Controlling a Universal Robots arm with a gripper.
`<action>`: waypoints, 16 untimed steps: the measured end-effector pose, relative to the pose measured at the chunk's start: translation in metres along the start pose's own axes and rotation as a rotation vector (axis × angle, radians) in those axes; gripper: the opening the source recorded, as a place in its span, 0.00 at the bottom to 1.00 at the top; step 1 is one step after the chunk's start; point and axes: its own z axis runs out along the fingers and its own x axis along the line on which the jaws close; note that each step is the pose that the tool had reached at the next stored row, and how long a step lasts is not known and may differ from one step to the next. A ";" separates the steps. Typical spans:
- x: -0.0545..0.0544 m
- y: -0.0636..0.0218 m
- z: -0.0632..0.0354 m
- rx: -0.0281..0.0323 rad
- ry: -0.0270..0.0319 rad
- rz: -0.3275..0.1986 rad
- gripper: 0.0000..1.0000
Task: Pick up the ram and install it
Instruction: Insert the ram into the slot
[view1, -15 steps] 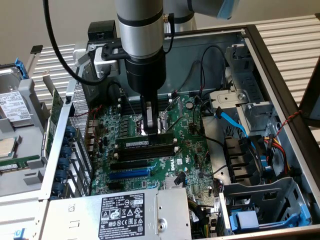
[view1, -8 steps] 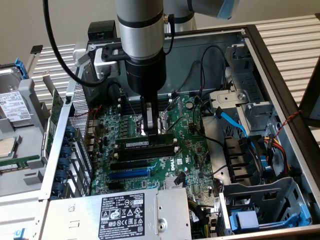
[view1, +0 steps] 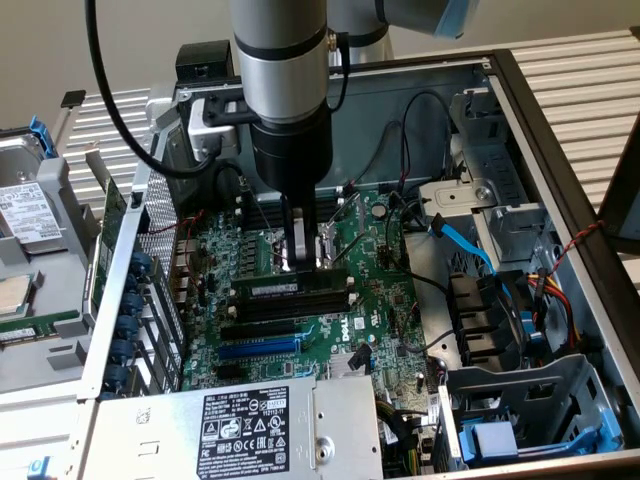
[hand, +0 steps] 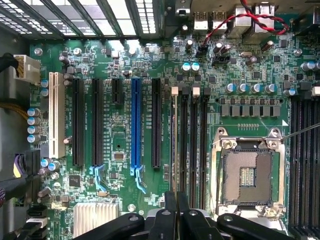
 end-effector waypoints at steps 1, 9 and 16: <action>0.000 0.0000 0.0004 -0.0002 0.0003 0.000 0.12; 0.000 0.0000 0.0010 -0.0002 -0.0008 0.007 0.12; 0.000 0.0000 0.0028 -0.0001 -0.0010 0.007 0.12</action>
